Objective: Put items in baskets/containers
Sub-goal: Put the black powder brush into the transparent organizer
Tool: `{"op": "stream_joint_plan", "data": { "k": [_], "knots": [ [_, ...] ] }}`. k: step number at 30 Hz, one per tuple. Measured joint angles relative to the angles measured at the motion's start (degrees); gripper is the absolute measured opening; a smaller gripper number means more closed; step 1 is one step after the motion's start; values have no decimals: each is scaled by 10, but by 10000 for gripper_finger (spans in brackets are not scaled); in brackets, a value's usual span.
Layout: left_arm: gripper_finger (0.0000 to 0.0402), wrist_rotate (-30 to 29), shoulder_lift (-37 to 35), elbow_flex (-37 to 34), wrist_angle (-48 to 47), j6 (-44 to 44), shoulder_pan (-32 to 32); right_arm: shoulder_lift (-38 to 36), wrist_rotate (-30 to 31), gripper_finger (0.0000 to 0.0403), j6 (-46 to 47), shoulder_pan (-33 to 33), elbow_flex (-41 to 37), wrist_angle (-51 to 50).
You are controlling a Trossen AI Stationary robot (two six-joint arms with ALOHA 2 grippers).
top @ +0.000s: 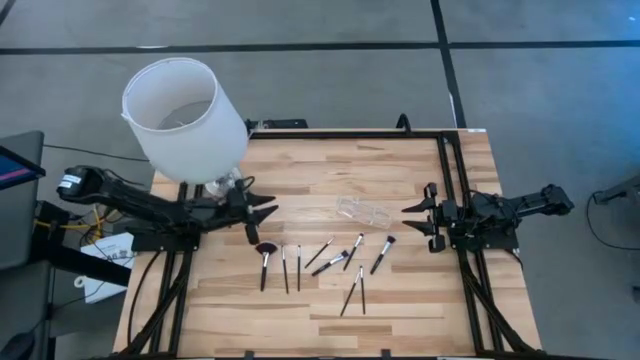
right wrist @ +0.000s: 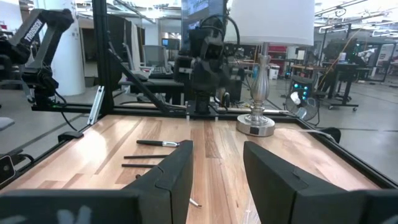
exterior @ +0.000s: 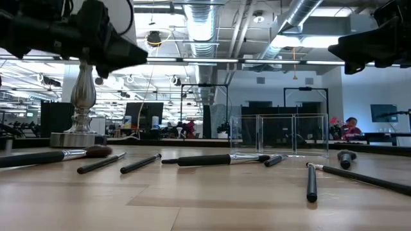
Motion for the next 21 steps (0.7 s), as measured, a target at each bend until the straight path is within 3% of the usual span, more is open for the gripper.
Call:
{"op": "stream_joint_plan", "data": {
  "k": [12,18,21],
  "knots": [
    [110,-74,13,-1,0,-44,-68,0,0,134,1,0,0,1],
    [106,-85,54,-1,-5,-116,-110,0,0,134,135,-1,0,40],
    [106,-92,96,-1,-6,-151,-130,0,0,134,150,-1,0,61]
  ]
}}
